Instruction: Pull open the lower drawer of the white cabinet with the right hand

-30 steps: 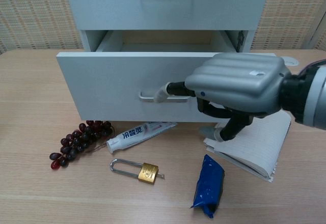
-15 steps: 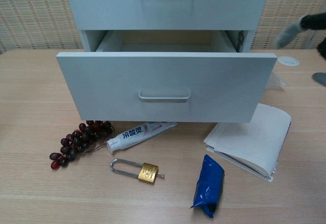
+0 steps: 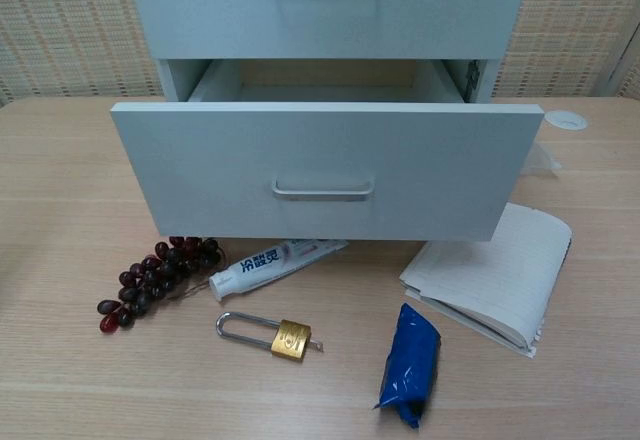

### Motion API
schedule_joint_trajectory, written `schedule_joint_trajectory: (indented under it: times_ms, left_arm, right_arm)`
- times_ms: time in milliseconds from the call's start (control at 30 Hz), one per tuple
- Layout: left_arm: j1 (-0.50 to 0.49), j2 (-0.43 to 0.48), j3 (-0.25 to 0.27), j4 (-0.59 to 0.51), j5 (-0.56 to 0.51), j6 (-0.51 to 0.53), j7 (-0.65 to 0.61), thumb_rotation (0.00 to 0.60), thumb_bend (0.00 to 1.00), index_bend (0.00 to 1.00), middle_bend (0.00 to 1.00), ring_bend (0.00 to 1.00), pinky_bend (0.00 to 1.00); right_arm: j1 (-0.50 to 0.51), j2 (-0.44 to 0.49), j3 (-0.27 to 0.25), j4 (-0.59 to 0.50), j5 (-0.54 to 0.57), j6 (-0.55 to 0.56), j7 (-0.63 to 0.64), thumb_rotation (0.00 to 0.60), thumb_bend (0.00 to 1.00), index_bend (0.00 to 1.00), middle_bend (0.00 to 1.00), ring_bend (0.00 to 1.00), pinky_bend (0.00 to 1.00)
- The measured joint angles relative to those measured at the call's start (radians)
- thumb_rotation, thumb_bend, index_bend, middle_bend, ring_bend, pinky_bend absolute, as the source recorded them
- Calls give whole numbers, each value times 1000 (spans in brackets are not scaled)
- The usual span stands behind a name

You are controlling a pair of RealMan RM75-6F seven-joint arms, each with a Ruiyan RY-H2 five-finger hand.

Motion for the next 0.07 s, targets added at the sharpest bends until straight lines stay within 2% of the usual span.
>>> schedule_joint_trajectory:
  times_ms: [67]
  left_arm:
    - [-2, 0, -1, -5, -3, -3, 6, 600, 326, 56, 15, 58, 135]
  right_arm:
    - [-12, -22, 13, 39, 4, -22, 23, 600, 299, 248, 384, 317, 449]
